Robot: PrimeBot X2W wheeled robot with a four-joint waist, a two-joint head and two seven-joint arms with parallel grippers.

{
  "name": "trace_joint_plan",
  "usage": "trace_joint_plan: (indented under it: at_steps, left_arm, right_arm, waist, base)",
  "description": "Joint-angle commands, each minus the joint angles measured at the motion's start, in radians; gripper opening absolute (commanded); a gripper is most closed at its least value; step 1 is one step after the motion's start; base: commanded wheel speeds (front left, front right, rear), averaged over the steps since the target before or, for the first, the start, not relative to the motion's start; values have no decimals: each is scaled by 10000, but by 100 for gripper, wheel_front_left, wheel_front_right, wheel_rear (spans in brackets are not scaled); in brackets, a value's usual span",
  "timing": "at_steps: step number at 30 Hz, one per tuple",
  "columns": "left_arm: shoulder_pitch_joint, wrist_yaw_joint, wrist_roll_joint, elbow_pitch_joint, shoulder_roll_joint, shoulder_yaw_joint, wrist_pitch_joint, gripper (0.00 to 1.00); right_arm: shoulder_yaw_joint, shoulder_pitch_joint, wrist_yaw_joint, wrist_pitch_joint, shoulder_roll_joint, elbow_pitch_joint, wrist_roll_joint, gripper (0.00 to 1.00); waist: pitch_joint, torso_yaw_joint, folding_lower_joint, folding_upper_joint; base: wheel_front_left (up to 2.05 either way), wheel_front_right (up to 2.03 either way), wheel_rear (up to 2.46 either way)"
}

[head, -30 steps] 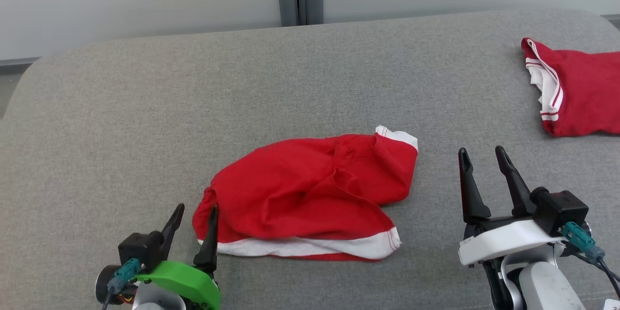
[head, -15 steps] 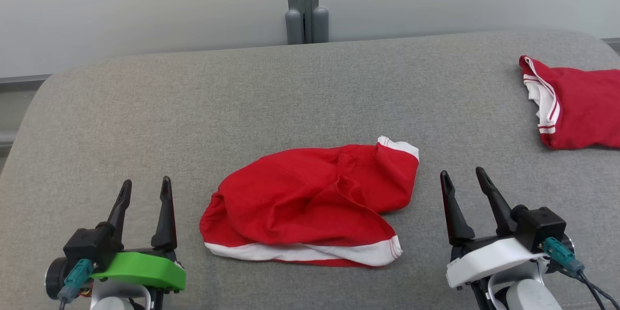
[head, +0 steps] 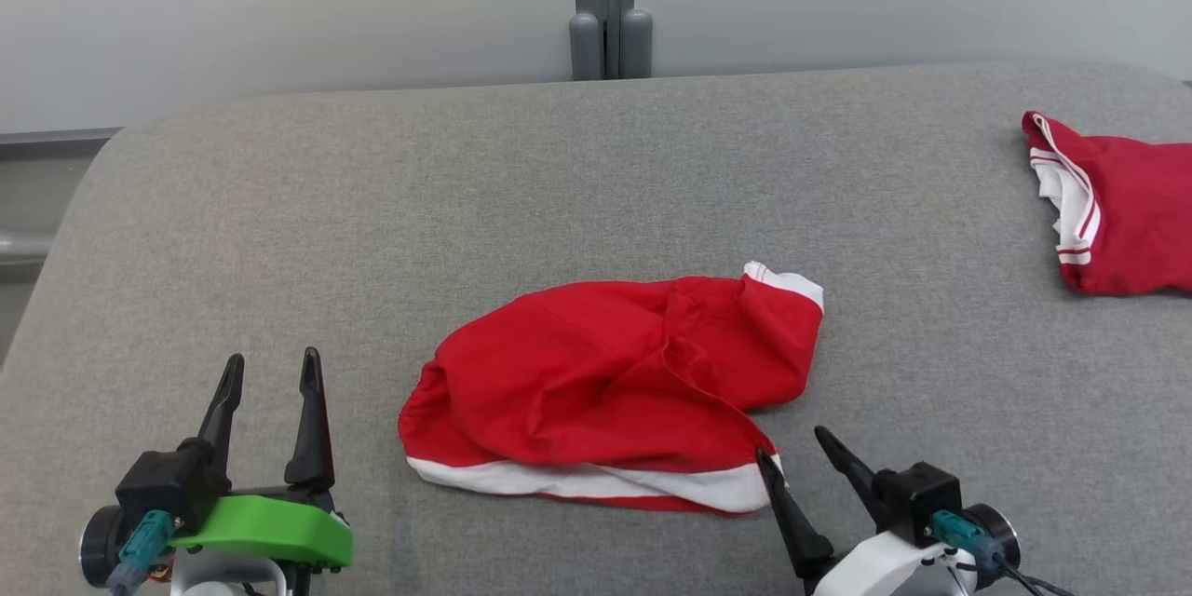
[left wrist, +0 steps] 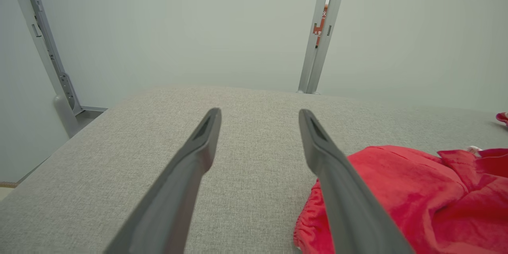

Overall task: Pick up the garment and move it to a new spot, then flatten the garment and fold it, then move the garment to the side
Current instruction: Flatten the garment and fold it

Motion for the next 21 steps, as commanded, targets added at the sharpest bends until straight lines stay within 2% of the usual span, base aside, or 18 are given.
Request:
trace_joint_plan:
  at_steps: [1, 9, 10, 11, 12, 13, 17, 21]
  left_arm:
    - [75, -46, 30, 16, -58, 2, 9, 100]
    - [-39, -117, 115, 144, -179, -47, 7, 100]
    - [-44, -129, 129, 155, -189, -60, 9, 100]
    - [-44, -138, 141, 164, -196, -64, 9, 100]
    - [-38, -142, 151, 172, -208, -68, 9, 100]
    - [-29, -148, 154, 181, -217, -66, 9, 100]
    - [54, -170, 128, 223, -249, 6, 9, 100]
    - [102, -162, 142, 255, -281, 42, 7, 100]
  right_arm:
    - [159, -97, -17, 28, -81, 193, 118, 100]
    - [951, -393, -17, -102, -208, 1353, 481, 100]
    - [994, -424, -17, -117, -217, 1465, 523, 98]
    - [1021, -453, -17, -155, -223, 1527, 556, 78]
    - [1044, -496, -17, -189, -226, 1581, 599, 45]
    - [1049, -532, -17, -213, -222, 1609, 633, 0]
    - [733, -676, -17, -295, -310, 1684, 787, 0]
    - [-78, -814, -19, -331, -513, 1613, 839, 0]
  waist:
    - [24, 99, 0, 0]
    - [53, 437, 0, 0]
    - [56, 475, 0, 0]
    - [58, 498, 0, 0]
    - [63, 522, 0, 0]
    - [69, 535, 0, 0]
    - [99, 481, 0, 0]
    - [131, 332, 0, 0]
  base:
    - [0, 0, 0]
    - [0, 0, 0]
    - [0, 0, 0]
    - [0, 0, 0]
    - [0, 0, 0]
    - [0, 0, 0]
    - [0, 0, 0]
    - [0, 0, 0]
